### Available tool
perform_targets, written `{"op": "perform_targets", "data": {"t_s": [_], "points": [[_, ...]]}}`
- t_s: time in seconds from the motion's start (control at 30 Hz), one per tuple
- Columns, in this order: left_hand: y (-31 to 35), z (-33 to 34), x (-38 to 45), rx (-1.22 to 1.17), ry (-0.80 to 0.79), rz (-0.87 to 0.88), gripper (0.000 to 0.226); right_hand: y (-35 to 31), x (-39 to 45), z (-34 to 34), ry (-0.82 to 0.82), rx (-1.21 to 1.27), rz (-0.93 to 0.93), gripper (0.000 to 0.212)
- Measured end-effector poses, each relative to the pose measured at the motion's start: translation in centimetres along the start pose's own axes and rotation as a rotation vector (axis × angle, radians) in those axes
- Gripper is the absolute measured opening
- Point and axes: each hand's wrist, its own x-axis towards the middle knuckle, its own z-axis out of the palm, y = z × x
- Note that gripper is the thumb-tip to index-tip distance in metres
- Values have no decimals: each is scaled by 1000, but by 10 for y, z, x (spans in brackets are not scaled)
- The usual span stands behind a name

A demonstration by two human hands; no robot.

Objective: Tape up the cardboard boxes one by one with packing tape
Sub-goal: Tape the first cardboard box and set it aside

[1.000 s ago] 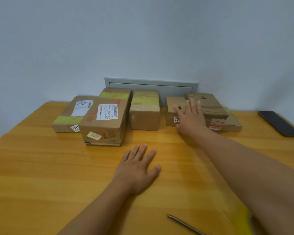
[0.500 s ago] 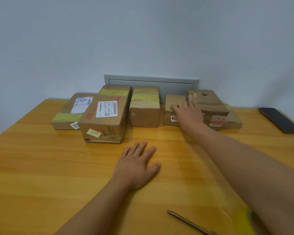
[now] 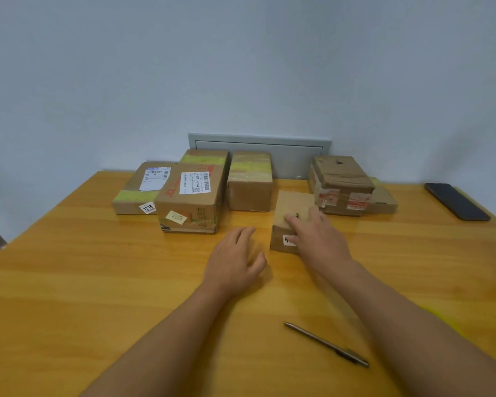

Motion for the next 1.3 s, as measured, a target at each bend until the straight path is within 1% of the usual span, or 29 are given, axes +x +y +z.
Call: {"op": "perform_targets", "data": {"t_s": [0.07, 0.17, 0.27, 0.37, 0.43, 0.53, 0.63, 0.73, 0.87, 1.13, 1.2, 1.3], "points": [[3, -2, -7, -41, 65, 53, 68, -9, -16, -6, -26, 33, -25, 41], [10, -13, -17, -73, 134, 129, 78, -22, -38, -13, -46, 56, -104, 43], [15, -28, -30, -68, 83, 198, 84, -36, -63, -11, -6, 103, -215, 53], [15, -44, -47, -125, 11, 149, 87, -46, -83, 0, 90, 270, -246, 62], [13, -50, -59, -141, 2, 157, 82, -49, -92, 9, 145, 382, -207, 63], [11, -52, -71, -147, 13, 195, 66, -53, -102, 22, 235, 515, -179, 63], [12, -51, -72, -169, 22, 162, 55, -54, -104, 30, 297, 548, -180, 61], [13, -50, -73, -166, 12, 161, 55, -52, -103, 32, 325, 531, -198, 54], [11, -45, -76, -163, 18, 145, 49, -48, -102, 36, 366, 537, -230, 49], [9, -39, -79, -190, 3, 148, 43, -46, -101, 38, 400, 551, -240, 47], [8, -39, -80, -181, 8, 152, 44, -46, -101, 38, 401, 564, -240, 46], [9, -37, -80, -148, 17, 152, 52, -46, -102, 38, 395, 583, -236, 46]]}}
